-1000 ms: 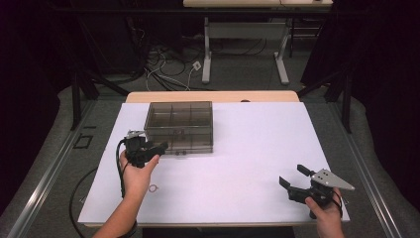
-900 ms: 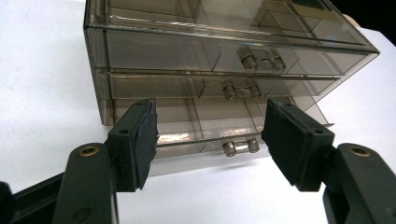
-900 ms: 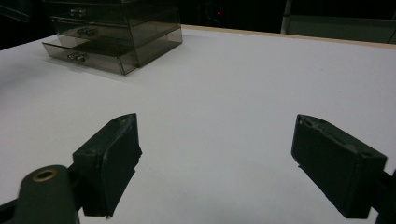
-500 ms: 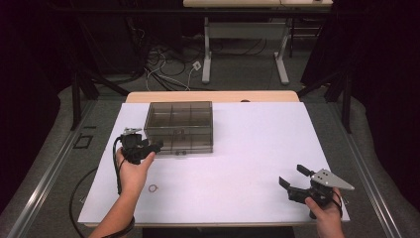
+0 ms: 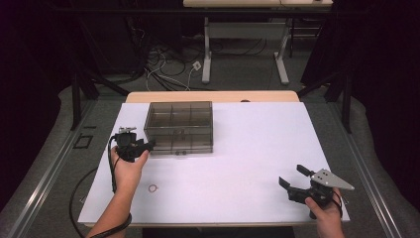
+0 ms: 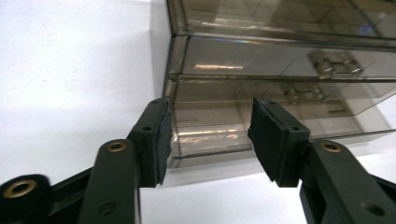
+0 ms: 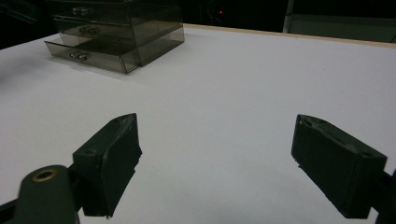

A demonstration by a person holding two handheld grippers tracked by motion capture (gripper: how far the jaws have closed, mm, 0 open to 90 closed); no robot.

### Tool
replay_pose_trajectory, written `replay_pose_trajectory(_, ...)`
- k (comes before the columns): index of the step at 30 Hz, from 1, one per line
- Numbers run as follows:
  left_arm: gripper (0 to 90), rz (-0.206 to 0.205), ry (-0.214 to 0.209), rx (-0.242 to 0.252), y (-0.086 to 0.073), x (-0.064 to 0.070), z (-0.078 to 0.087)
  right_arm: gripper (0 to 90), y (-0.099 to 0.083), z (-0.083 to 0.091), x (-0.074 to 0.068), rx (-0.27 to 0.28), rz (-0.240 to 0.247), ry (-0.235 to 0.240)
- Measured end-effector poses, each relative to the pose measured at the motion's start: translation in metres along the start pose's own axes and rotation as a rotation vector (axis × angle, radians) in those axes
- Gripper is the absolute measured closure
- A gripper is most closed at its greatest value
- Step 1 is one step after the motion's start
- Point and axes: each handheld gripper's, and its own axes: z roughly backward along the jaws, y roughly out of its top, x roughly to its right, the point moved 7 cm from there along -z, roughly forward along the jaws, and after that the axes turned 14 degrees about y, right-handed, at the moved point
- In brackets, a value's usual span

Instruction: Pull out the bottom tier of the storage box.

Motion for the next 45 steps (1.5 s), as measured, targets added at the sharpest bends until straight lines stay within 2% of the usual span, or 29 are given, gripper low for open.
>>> replay_pose_trajectory(5, 56.0, -0.002, 0.019, -0.031, 0.000, -0.001, -0.003, 14.7, 0.000, 0.000, 0.000, -0.003, -0.001, 0.003)
replay_pose_trajectory(8, 58.3, -0.011, 0.025, -0.029, 0.000, -0.001, -0.005, 14.7, -0.001, 0.000, 0.000, -0.003, 0.000, 0.003)
replay_pose_trajectory(9, 59.4, -0.028, 0.031, -0.037, 0.000, -0.001, -0.006, 14.7, -0.001, 0.000, 0.000, -0.004, -0.003, 0.002)
replay_pose_trajectory(14, 61.8, -0.051, 0.050, -0.047, 0.001, 0.001, -0.011, 14.7, -0.001, 0.000, 0.000, -0.004, -0.002, 0.002)
replay_pose_trajectory(17, 63.3, -0.079, 0.063, -0.059, 0.001, 0.002, -0.014, 14.7, -0.001, 0.000, 0.000, -0.007, 0.001, 0.001)
replay_pose_trajectory(18, 64.4, -0.101, 0.069, -0.065, 0.001, 0.003, -0.015, 14.7, -0.001, 0.000, 0.000, -0.008, 0.001, 0.000)
replay_pose_trajectory(22, 64.5, -0.120, 0.086, -0.068, 0.001, 0.004, -0.018, 14.7, -0.001, 0.000, 0.001, -0.005, 0.004, 0.005)
replay_pose_trajectory(25, 65.5, -0.150, 0.099, -0.084, 0.000, 0.005, -0.022, 14.7, -0.001, 0.000, 0.001, -0.005, 0.008, 0.007)
replay_pose_trajectory(36, 71.0, -0.141, 0.109, -0.106, -0.001, 0.006, -0.031, 14.7, -0.001, 0.000, 0.000, -0.010, 0.006, 0.003)
replay_pose_trajectory(45, 72.0, -0.128, 0.122, -0.122, -0.002, 0.004, -0.036, 14.7, -0.001, -0.001, 0.000, -0.009, 0.004, 0.011)
